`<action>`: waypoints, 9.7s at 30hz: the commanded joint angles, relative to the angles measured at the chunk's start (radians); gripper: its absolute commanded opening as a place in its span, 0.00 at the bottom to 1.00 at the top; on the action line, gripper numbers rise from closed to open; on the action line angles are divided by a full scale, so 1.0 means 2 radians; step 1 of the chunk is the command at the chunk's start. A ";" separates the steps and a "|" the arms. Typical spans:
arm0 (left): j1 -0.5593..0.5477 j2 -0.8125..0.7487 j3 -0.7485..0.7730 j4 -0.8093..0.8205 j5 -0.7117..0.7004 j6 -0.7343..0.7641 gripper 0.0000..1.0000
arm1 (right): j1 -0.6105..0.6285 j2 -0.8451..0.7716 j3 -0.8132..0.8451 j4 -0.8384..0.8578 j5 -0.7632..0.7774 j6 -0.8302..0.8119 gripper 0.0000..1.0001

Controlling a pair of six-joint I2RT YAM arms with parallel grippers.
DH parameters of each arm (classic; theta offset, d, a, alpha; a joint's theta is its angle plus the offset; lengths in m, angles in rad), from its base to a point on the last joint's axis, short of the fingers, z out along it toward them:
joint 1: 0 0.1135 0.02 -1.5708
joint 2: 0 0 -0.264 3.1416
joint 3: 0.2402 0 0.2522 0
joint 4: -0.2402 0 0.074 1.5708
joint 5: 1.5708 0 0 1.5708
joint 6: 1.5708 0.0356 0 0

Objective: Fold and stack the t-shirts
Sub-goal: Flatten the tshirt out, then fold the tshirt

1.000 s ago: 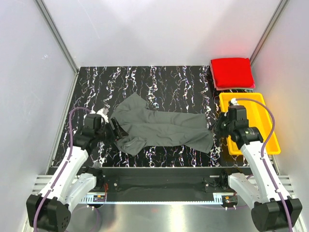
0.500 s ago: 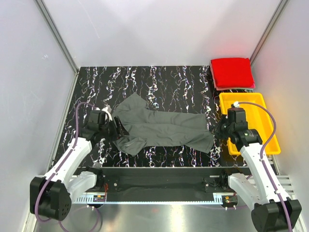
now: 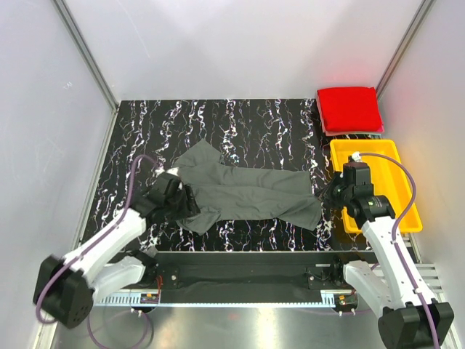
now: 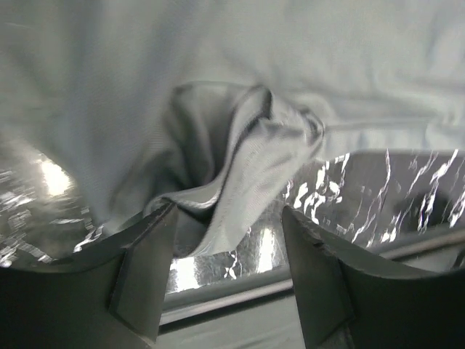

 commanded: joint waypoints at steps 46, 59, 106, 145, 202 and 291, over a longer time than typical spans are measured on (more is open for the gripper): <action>-0.002 -0.107 -0.082 -0.020 -0.142 -0.329 0.31 | -0.001 0.005 0.009 0.032 -0.008 -0.011 0.00; -0.027 -0.130 -0.040 -0.087 -0.156 -0.346 0.33 | -0.001 0.006 0.004 0.035 -0.008 -0.010 0.00; -0.040 -0.061 0.286 -0.115 -0.357 -0.132 0.00 | -0.001 0.039 0.246 0.047 0.024 -0.021 0.00; 0.034 0.044 0.476 0.077 -0.216 0.169 0.00 | -0.025 0.038 0.236 0.279 -0.045 -0.007 0.00; 0.170 0.507 0.618 0.200 -0.165 0.211 0.00 | -0.078 0.809 0.570 0.590 -0.164 -0.079 0.00; 0.186 0.411 0.284 0.026 -0.137 0.039 0.43 | -0.008 0.454 0.157 0.133 0.109 0.005 0.31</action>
